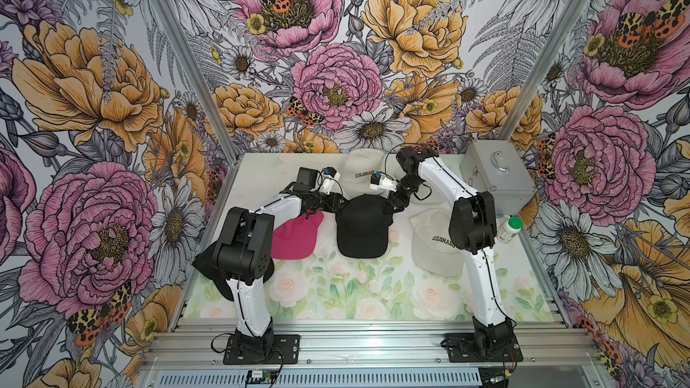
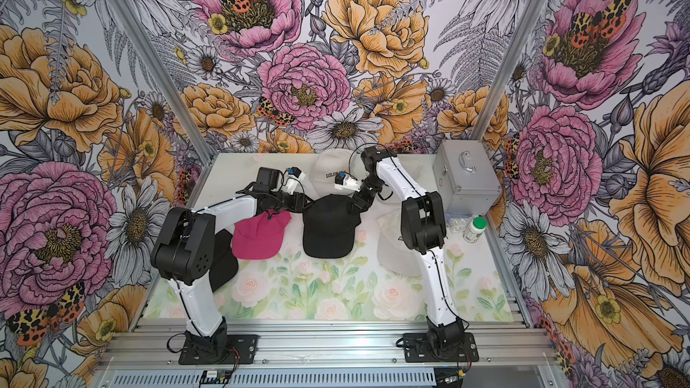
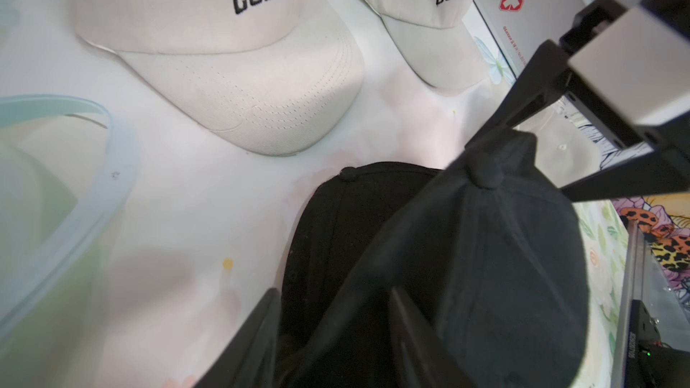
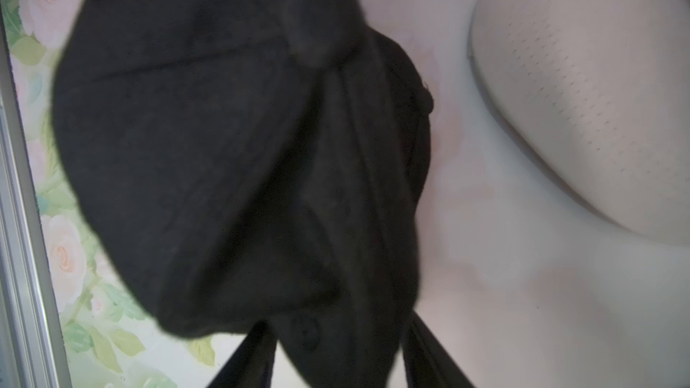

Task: Stack the baseball caps by color
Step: Place the baseball cap on the baseball cap.

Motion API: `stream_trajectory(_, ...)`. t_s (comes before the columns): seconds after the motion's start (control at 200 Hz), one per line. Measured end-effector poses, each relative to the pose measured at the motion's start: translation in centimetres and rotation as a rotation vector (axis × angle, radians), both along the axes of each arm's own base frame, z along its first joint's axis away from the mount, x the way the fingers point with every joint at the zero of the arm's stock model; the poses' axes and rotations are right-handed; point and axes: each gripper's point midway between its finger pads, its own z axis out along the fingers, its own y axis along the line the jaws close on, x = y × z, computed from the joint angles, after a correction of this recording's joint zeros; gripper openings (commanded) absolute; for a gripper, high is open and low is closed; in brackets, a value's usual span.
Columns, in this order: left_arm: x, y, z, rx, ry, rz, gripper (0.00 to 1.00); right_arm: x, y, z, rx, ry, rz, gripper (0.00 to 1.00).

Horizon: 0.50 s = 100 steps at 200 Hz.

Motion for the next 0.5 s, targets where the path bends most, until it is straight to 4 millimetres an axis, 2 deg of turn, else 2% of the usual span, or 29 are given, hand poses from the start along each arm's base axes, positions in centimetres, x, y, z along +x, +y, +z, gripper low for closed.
stream_trajectory(0.07, 0.2, 0.7, 2.7, -0.005, -0.029, 0.068, 0.93, 0.1, -0.5, 0.3, -0.025, -0.017, -0.056, 0.99)
stream_trajectory(0.135, 0.4, 1.3, 5.8, -0.014, -0.079, 0.134, 0.98, 0.3, -1.1, 1.4, -0.048, -0.043, -0.136, 0.99)
stream_trajectory(0.22, 0.3, 2.2, 9.7, -0.030, -0.153, 0.224, 0.99, 0.8, -1.9, 3.9, -0.059, -0.097, -0.275, 0.99)
stream_trajectory(0.285, -0.4, 2.5, 11.2, -0.036, -0.185, 0.288, 0.99, 1.1, -2.4, 6.1, -0.052, -0.130, -0.395, 0.99)
stream_trajectory(0.38, -1.7, 2.0, 11.0, -0.037, -0.172, 0.343, 0.99, 1.3, -3.7, 8.7, -0.036, -0.188, -0.583, 0.99)
stream_trajectory(0.5, -3.9, 1.0, 7.3, -0.026, -0.075, 0.377, 0.99, -0.6, -5.0, 9.0, 0.019, -0.213, -0.804, 0.99)
